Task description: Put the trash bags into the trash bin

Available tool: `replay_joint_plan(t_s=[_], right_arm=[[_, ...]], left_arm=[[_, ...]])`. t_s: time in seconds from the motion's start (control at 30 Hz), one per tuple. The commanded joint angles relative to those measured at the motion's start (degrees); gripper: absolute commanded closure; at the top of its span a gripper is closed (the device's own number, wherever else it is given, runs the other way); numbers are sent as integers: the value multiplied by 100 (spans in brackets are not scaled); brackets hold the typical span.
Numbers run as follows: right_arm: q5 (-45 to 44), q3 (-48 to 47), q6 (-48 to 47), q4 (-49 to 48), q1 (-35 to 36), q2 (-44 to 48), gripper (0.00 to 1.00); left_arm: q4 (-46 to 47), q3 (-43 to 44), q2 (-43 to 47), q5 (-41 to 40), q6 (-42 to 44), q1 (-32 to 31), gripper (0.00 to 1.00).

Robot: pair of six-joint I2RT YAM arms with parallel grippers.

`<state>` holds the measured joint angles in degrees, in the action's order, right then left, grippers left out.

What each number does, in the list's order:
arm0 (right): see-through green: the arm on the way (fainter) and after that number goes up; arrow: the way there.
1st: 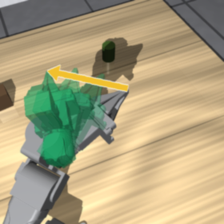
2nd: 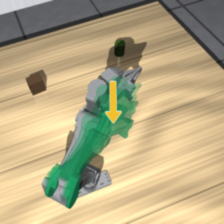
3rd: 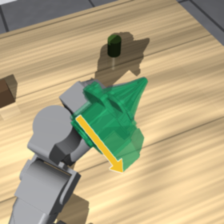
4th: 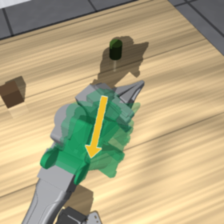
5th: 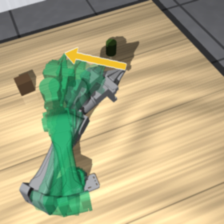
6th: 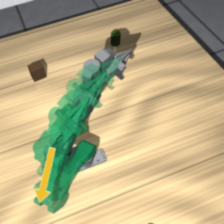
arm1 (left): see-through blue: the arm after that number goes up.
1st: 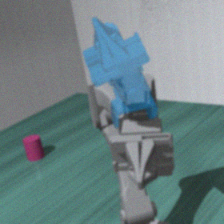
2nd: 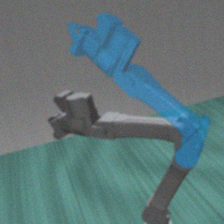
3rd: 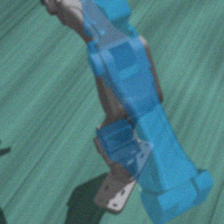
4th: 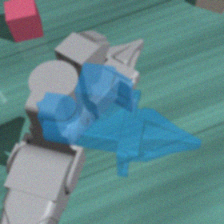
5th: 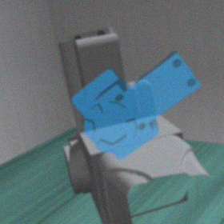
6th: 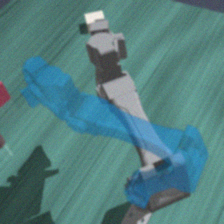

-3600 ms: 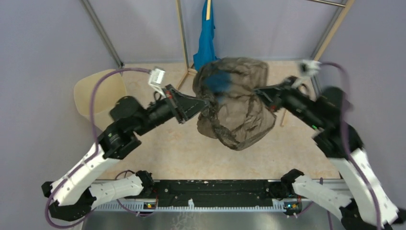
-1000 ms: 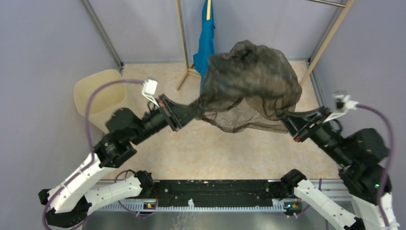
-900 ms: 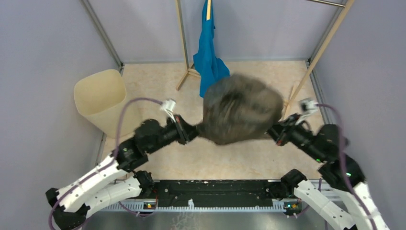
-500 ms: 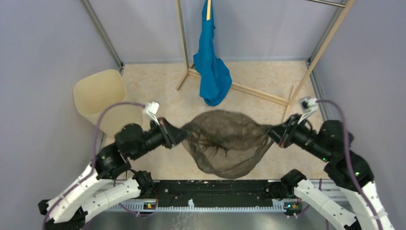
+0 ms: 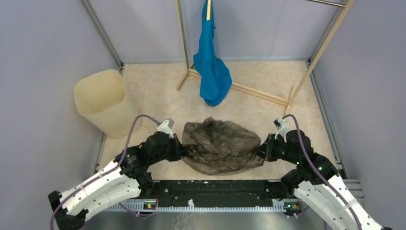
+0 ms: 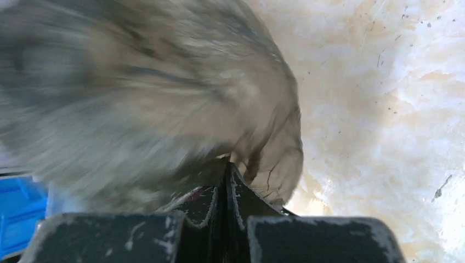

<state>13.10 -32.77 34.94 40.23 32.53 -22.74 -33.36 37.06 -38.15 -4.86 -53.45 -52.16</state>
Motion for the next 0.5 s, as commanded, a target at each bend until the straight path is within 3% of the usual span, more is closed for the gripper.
replay_joint_plan(t_s=[0.0,0.07,0.13,0.23,0.33,0.4,0.47], right_arm=[[-300,-769,168,-16,25,592,100],[-561,-1604,-354,95,34,62,100],[-427,-2690,-794,182,33,-666,100],[278,-4663,-1079,159,30,-1503,100],[421,-6329,-1125,-39,32,-1852,100],[466,-6637,-1220,-306,31,-1775,100],[458,-6028,-1359,-599,32,-1437,100]], left_arm=[[-160,360,1408,-705,-436,2,100],[101,1107,1355,-1019,13,-4,100],[782,2074,923,-815,698,-5,100],[1636,3976,-137,341,1341,-5,100],[2256,5567,-1363,1914,1453,-5,100],[2442,6064,-1911,2535,1461,-5,100],[2168,5805,-1981,2317,1729,-5,100]])
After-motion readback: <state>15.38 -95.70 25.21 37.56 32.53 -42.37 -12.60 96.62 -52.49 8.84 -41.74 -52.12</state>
